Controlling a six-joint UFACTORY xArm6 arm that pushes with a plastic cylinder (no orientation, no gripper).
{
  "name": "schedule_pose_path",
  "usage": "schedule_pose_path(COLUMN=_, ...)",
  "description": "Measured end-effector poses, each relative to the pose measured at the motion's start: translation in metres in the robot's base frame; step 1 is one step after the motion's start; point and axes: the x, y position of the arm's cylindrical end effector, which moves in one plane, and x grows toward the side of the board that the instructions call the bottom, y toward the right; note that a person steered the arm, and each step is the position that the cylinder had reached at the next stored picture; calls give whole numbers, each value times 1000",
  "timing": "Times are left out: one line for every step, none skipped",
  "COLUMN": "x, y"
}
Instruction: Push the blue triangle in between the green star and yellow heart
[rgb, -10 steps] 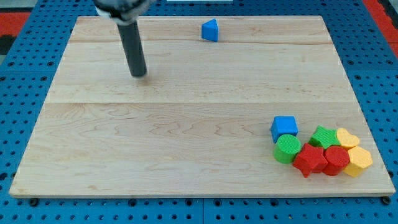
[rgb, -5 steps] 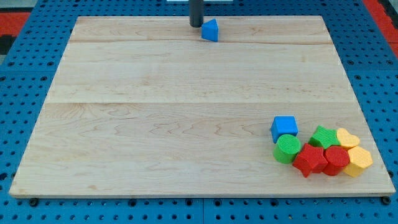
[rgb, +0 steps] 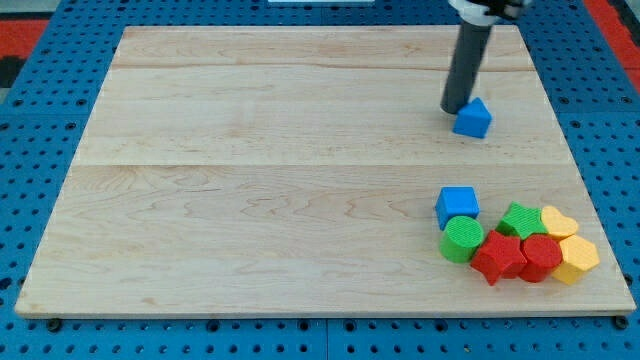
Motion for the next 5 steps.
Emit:
schedule_pose_path(x=17, y=16)
schedule_pose_path(x=15, y=16)
schedule_pose_path(x=5, y=16)
schedule_pose_path(x=-2, y=39)
schedule_pose_path(x=12, y=67)
